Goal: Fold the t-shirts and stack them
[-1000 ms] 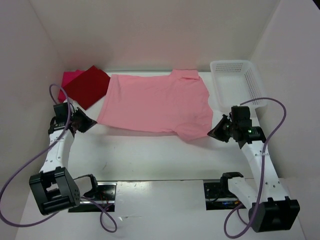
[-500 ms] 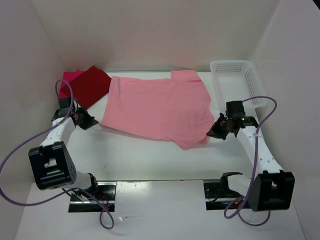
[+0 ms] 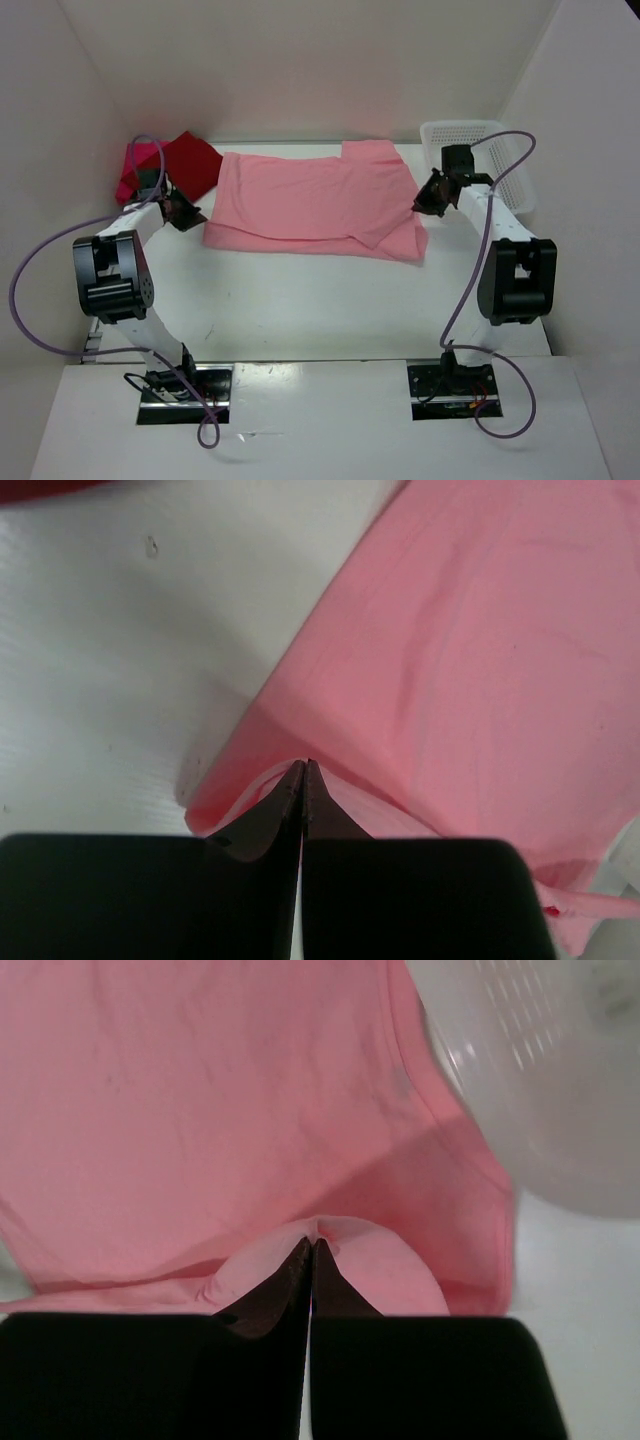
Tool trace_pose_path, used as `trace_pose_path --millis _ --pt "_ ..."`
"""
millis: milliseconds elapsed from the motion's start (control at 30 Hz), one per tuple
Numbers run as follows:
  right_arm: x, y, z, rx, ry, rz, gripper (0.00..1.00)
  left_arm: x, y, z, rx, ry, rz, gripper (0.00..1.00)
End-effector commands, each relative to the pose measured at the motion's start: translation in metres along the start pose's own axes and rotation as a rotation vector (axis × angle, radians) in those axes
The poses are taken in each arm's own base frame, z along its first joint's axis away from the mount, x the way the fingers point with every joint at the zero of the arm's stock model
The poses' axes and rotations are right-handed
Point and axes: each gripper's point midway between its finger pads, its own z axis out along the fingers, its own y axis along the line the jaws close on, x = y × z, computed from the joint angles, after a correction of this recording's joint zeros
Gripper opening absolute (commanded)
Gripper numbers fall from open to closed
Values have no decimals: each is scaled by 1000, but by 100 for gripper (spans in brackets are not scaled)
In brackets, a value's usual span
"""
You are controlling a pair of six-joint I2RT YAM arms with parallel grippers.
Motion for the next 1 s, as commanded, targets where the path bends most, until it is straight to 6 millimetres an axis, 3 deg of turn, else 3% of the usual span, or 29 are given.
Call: trace_pose_path --millis 0,233,367,567,633,700,767,833,867,900,967 --pt "-49 21 6 -33 -125 -30 0 -24 -9 13 12 -56 -5 0" --pt "-80 32 38 -14 -150 -47 0 -34 -13 30 19 -64 -34 0" --pt "-79 26 64 17 -122 -43 0 -40 -14 41 21 -66 -43 0" --pt "-87 28 84 15 -133 -44 0 -44 -18 49 52 -86 -77 2" --pt "-87 28 84 14 -133 -35 1 -51 -24 40 61 -115 -71 6" --pt "-93 35 72 -2 -157 -37 11 -49 -21 35 50 -124 -59 27" --pt "-93 35 63 -8 -164 -37 20 -51 -26 15 57 -149 -42 49" --pt "-98 42 39 -33 -200 -49 26 -50 -22 -12 51 -201 -34 52" --pt "-89 38 35 -31 -179 -49 30 -47 -20 -20 47 -213 -33 53" --pt "-90 44 18 -59 -198 -53 31 -49 -24 -36 59 -248 -28 53" --pt "-73 33 12 -44 -177 -60 31 -28 -11 -39 48 -218 -23 51"
